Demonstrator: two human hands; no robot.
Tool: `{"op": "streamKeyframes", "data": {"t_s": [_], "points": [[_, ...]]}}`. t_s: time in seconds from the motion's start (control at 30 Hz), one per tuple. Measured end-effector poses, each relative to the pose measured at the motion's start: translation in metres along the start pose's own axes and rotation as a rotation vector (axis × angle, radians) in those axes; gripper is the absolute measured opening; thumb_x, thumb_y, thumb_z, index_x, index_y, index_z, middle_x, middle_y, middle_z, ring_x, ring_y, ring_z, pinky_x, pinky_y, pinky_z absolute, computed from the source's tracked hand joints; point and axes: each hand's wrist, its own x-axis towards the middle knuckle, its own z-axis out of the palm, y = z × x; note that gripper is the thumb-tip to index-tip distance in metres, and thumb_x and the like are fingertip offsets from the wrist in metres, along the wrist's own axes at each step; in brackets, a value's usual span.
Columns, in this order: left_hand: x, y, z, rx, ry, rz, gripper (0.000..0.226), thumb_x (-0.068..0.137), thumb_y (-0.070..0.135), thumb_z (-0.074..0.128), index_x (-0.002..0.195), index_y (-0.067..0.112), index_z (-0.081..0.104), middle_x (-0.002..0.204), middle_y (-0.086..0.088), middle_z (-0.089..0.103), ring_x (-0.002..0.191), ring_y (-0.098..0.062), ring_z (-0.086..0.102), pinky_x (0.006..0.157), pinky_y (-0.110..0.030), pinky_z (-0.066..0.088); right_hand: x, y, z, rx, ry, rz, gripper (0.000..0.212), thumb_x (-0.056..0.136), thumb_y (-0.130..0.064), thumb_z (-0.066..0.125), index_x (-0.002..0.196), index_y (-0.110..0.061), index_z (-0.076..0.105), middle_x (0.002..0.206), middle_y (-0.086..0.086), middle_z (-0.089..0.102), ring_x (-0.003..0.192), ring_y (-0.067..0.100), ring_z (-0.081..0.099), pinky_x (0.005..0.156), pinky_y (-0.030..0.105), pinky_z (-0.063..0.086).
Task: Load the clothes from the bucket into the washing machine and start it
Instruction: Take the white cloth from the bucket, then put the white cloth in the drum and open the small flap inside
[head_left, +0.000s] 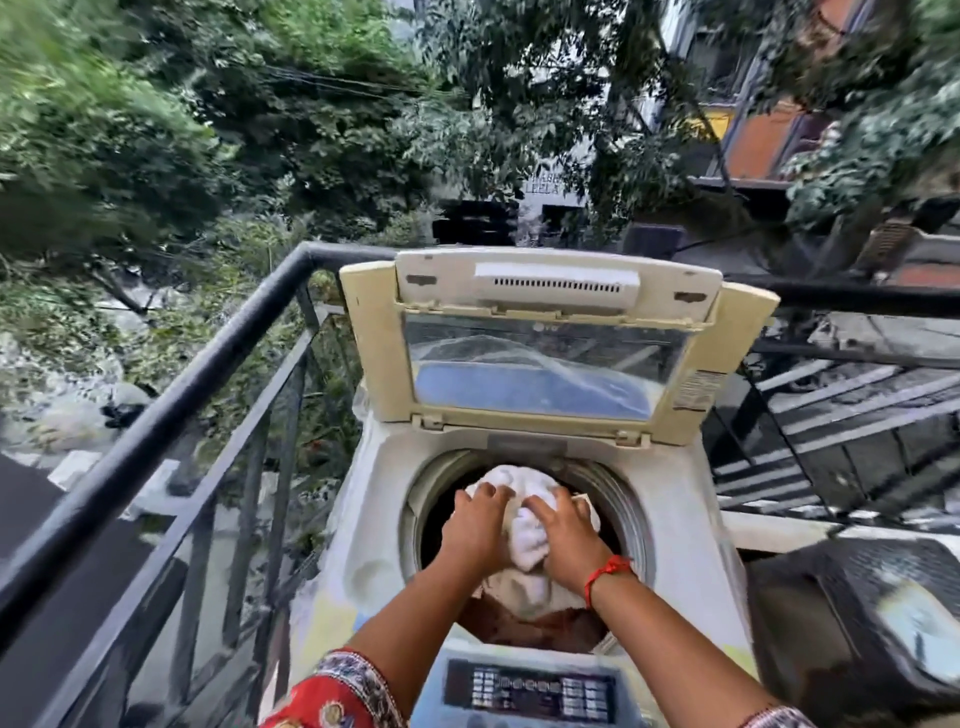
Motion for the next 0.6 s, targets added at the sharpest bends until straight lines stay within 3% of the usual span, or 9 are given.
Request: {"op": "streamKeyframes", "data": {"t_s": [0.1, 0.2, 0.3, 0.37, 0.43, 0.5, 0.6], "points": [[0.012, -0.005, 0.014, 0.016, -0.028, -0.024, 0.057, 0.085, 0.022, 0.058, 0.139, 0.023, 0.039, 0.143, -0.002, 0.038, 0.124, -0.032, 0.035, 0.089, -0.045, 0.050, 0.013, 0.022, 0.010, 0.021, -0.070, -0.008, 0.066, 0.083, -0.008, 0.049, 0.143, -0.031, 0.035, 0.151, 0.012, 0.017, 0.130, 0.037, 0.034, 0.107, 0.031, 0.032], [0.024, -0.009, 0.031, -0.054, -0.079, -0.112, 0.060, 0.085, 0.016, 0.061, 0.140, 0.025, 0.040, 0.146, 0.000, 0.035, 0.134, -0.031, 0.027, 0.096, -0.052, 0.046, 0.027, 0.045, 0.018, 0.030, -0.139, -0.009, 0.071, 0.082, -0.002, 0.055, 0.145, -0.029, 0.035, 0.155, 0.014, 0.014, 0.141, 0.035, 0.021, 0.115, 0.033, 0.022], [0.046, -0.012, 0.044, -0.176, -0.015, -0.147, 0.045, 0.085, 0.019, 0.058, 0.129, 0.017, 0.054, 0.134, -0.007, 0.051, 0.127, -0.028, 0.043, 0.103, -0.038, 0.039, 0.051, 0.059, 0.028, 0.213, -0.097, 0.038, 0.063, 0.078, -0.010, 0.068, 0.137, -0.022, 0.047, 0.146, 0.015, 0.035, 0.136, 0.033, 0.037, 0.114, 0.034, 0.031], [0.065, -0.011, 0.051, -0.450, 0.100, -0.251, 0.033, 0.085, 0.022, 0.058, 0.115, 0.011, 0.065, 0.118, -0.008, 0.065, 0.115, -0.027, 0.058, 0.095, -0.027, 0.043, 0.075, 0.067, 0.040, 0.479, -0.017, 0.162, 0.049, 0.076, -0.013, 0.073, 0.122, -0.019, 0.058, 0.126, 0.013, 0.057, 0.118, 0.028, 0.056, 0.104, 0.032, 0.042], [0.084, -0.005, 0.051, -0.857, 0.171, -0.459, 0.020, 0.091, 0.022, 0.063, 0.107, 0.011, 0.068, 0.107, -0.009, 0.070, 0.103, -0.028, 0.065, 0.085, -0.027, 0.049, 0.096, 0.066, 0.046, 0.871, 0.038, 0.387, 0.029, 0.081, -0.014, 0.071, 0.107, -0.023, 0.060, 0.108, 0.010, 0.067, 0.099, 0.027, 0.065, 0.090, 0.037, 0.051], [0.107, 0.003, 0.055, -1.263, 0.187, -0.675, 0.018, 0.094, 0.025, 0.062, 0.108, 0.014, 0.066, 0.101, -0.012, 0.069, 0.090, -0.028, 0.067, 0.071, -0.037, 0.056, 0.116, 0.060, 0.047, 1.427, 0.023, 0.637, 0.016, 0.092, -0.008, 0.058, 0.105, -0.019, 0.058, 0.094, 0.008, 0.064, 0.082, 0.022, 0.062, 0.072, 0.035, 0.054], [0.136, 0.014, 0.062, -1.656, 0.168, -0.782, 0.018, 0.100, 0.021, 0.053, 0.111, 0.009, 0.061, 0.081, -0.008, 0.069, 0.069, -0.016, 0.066, 0.058, -0.029, 0.053, 0.143, 0.058, 0.050, 1.959, 0.059, 0.816, 0.020, 0.100, -0.003, 0.040, 0.091, -0.012, 0.056, 0.088, 0.007, 0.057, 0.081, 0.017, 0.057, 0.058, 0.026, 0.057]]}}
